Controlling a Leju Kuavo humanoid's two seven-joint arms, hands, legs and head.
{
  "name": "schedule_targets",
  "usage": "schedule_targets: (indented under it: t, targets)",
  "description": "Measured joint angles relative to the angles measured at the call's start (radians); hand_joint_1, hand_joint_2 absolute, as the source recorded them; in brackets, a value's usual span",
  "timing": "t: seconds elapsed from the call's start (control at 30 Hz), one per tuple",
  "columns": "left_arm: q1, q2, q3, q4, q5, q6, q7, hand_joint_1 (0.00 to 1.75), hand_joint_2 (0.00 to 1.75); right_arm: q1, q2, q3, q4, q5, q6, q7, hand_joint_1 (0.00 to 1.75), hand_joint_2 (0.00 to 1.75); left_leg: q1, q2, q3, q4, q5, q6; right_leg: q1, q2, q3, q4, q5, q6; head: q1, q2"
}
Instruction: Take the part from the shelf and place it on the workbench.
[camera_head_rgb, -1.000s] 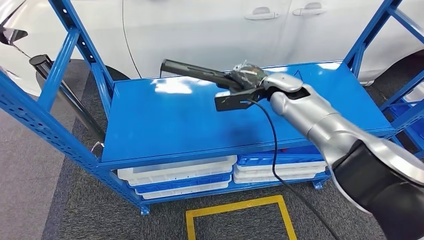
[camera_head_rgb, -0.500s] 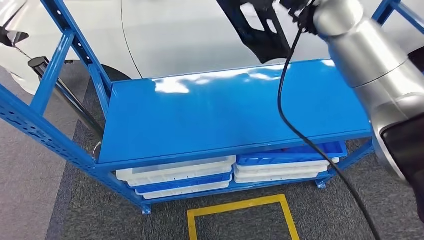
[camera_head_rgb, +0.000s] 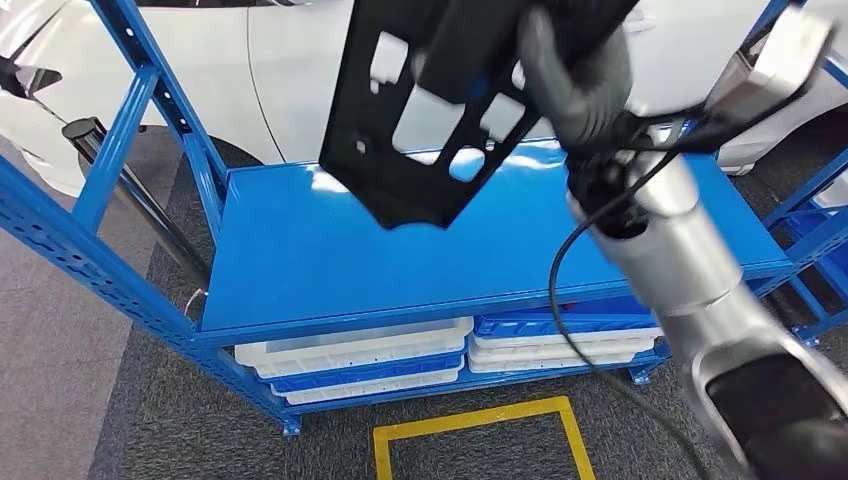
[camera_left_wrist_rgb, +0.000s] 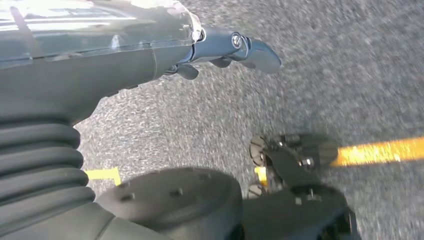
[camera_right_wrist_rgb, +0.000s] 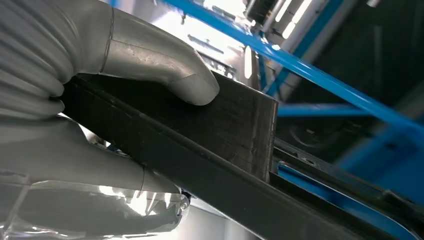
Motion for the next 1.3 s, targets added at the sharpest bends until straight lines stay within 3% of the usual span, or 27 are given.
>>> schedule_targets:
  t: [0.07, 0.17, 0.2, 0.23, 0.27, 0.33, 0.4, 0.5, 0.57, 0.67, 0.7, 0.73, 0.77, 0.87, 0.93, 1.0, 1.2, 1.3]
  targets:
    - [0.001, -0.002, 0.001, 0.0, 0.004, 0.004, -0.002, 0.0, 0.0, 0.101, 0.011, -0.002, -0.035, 0.026, 0.008, -0.03, 1.75, 1.75, 0.007, 0.001, 0.006, -0.016, 0.008, 0.008, 0.0, 0.0, -0.018, 0.038, -0.028, 0.009, 0.0, 0.0]
    - [0.002, -0.004, 0.002, 0.0, 0.007, 0.005, -0.003, 0.0, 0.0, 0.191, 0.019, -0.005, -0.069, 0.037, 0.01, -0.042, 1.75, 1.75, 0.008, 0.001, 0.006, -0.021, 0.012, 0.013, -0.007, 0.001, -0.112, 0.224, -0.114, 0.021, 0.0, 0.0]
    - [0.004, -0.005, 0.002, 0.0, 0.008, 0.005, -0.003, 0.0, 0.0, 0.213, 0.021, -0.007, -0.077, 0.033, 0.012, -0.037, 1.75, 1.75, 0.008, 0.001, 0.006, -0.02, 0.011, 0.013, -0.01, 0.0, -0.138, 0.27, -0.123, 0.025, 0.0, 0.0]
    - [0.005, -0.005, 0.002, 0.0, 0.01, 0.006, -0.003, 0.0, 0.0, 0.234, 0.023, -0.009, -0.084, 0.028, 0.016, -0.028, 1.75, 1.75, 0.008, 0.001, 0.006, -0.018, 0.009, 0.013, -0.013, 0.0, -0.148, 0.281, -0.113, 0.028, 0.0, 0.0]
    - [0.006, -0.005, 0.002, 0.0, 0.011, 0.007, -0.003, 0.0, 0.0, 0.255, 0.026, -0.011, -0.091, 0.024, 0.025, -0.018, 1.75, 1.75, 0.009, 0.0, 0.005, -0.014, 0.007, 0.01, -0.017, 0.0, -0.136, 0.248, -0.083, 0.031, 0.0, 0.0]
    - [0.006, -0.006, 0.003, 0.0, 0.016, 0.014, -0.002, 0.0, 0.0, 0.307, 0.039, -0.015, -0.103, 0.034, 0.048, -0.012, 1.75, 1.75, 0.011, -0.001, 0.004, -0.004, 0.0, 0.001, -0.022, -0.001, -0.075, 0.113, -0.014, 0.034, 0.0, 0.0]
    - [0.006, -0.007, 0.005, 0.0, 0.024, 0.025, 0.002, 0.0, 0.0, 0.385, 0.064, -0.012, -0.111, 0.077, 0.071, -0.037, 1.75, 1.75, 0.009, -0.003, 0.001, 0.007, -0.008, -0.01, -0.021, 0.001, -0.035, 0.025, 0.014, 0.025, 0.0, 0.0]
    - [0.006, -0.008, 0.012, 0.0, 0.035, 0.039, 0.014, 0.0, 0.0, 0.517, 0.102, 0.013, -0.116, 0.149, 0.085, -0.092, 1.75, 1.75, 0.009, -0.004, 0.0, 0.01, -0.011, -0.025, -0.016, 0.003, -0.032, 0.015, 0.016, 0.004, 0.0, 0.0]
    - [0.007, -0.008, 0.017, 0.0, 0.039, 0.045, 0.023, 0.0, 0.0, 0.594, 0.123, 0.036, -0.124, 0.178, 0.082, -0.121, 1.75, 1.75, 0.012, -0.002, -0.011, 0.039, -0.036, -0.036, -0.018, 0.001, -0.031, 0.012, 0.018, -0.01, 0.0, 0.0]
    - [0.007, -0.008, 0.02, 0.0, 0.034, 0.046, 0.03, 0.0, 0.0, 0.693, 0.137, 0.053, -0.166, 0.225, 0.066, -0.151, 1.75, 1.75, 0.015, 0.001, -0.086, 0.218, -0.137, -0.049, -0.018, -0.003, -0.032, 0.011, 0.018, -0.019, 0.0, 0.0]
    - [0.008, -0.008, 0.02, 0.0, 0.031, 0.045, 0.032, 0.0, 0.0, 0.722, 0.136, 0.054, -0.184, 0.238, 0.062, -0.154, 1.75, 1.75, 0.015, 0.001, -0.112, 0.278, -0.16, -0.05, -0.017, -0.004, -0.032, 0.011, 0.017, -0.02, 0.0, 0.0]
    - [0.009, -0.008, 0.02, 0.0, 0.027, 0.043, 0.034, 0.0, 0.0, 0.747, 0.135, 0.053, -0.2, 0.248, 0.06, -0.155, 1.75, 1.75, 0.015, 0.002, -0.122, 0.306, -0.164, -0.049, -0.015, -0.004, -0.032, 0.012, 0.017, -0.02, 0.0, 0.0]
    - [0.01, -0.008, 0.02, 0.0, 0.024, 0.04, 0.035, 0.0, 0.0, 0.768, 0.133, 0.05, -0.213, 0.255, 0.06, -0.154, 1.75, 1.75, 0.015, 0.002, -0.114, 0.294, -0.149, -0.047, -0.014, -0.003, -0.031, 0.012, 0.017, -0.02, 0.0, 0.0]
    - [0.006, -0.008, 0.019, 0.0, 0.012, 0.025, 0.038, 0.0, 0.0, 0.814, 0.13, 0.031, -0.253, 0.275, 0.066, -0.153, 1.75, 1.75, 0.01, 0.002, -0.005, 0.091, -0.061, -0.028, -0.01, 0.002, -0.028, 0.012, 0.016, -0.018, 0.0, 0.0]
    - [0.002, -0.007, 0.018, 0.0, 0.005, 0.018, 0.039, 0.0, 0.0, 0.832, 0.13, 0.014, -0.275, 0.287, 0.074, -0.152, 1.75, 1.75, 0.004, 0.002, 0.033, 0.014, -0.045, -0.018, -0.009, 0.003, -0.028, 0.012, 0.016, -0.009, 0.0, 0.0]
    - [0.0, -0.007, 0.017, 0.0, 0.002, 0.016, 0.039, 0.0, 0.0, 0.84, 0.13, 0.004, -0.286, 0.293, 0.08, -0.151, 1.75, 1.75, 0.001, 0.001, 0.033, 0.01, -0.048, -0.015, -0.01, 0.004, -0.029, 0.01, 0.018, 0.0, 0.0, 0.0]
    - [0.001, -0.007, 0.017, 0.0, 0.0, 0.012, 0.04, 0.0, 0.0, 0.845, 0.13, -0.005, -0.298, 0.297, 0.084, -0.148, 1.75, 1.75, 0.002, 0.002, 0.036, 0.003, -0.042, -0.007, -0.011, 0.003, -0.029, 0.015, 0.012, 0.009, 0.0, 0.0]
    - [0.0, -0.008, 0.016, 0.0, -0.006, 0.005, 0.043, 0.0, 0.0, 0.857, 0.13, -0.026, -0.323, 0.31, 0.086, -0.133, 1.74, 1.75, 0.006, 0.005, 0.038, -0.01, -0.029, 0.009, -0.013, 0.002, -0.126, 0.235, -0.097, 0.025, 0.0, 0.0]
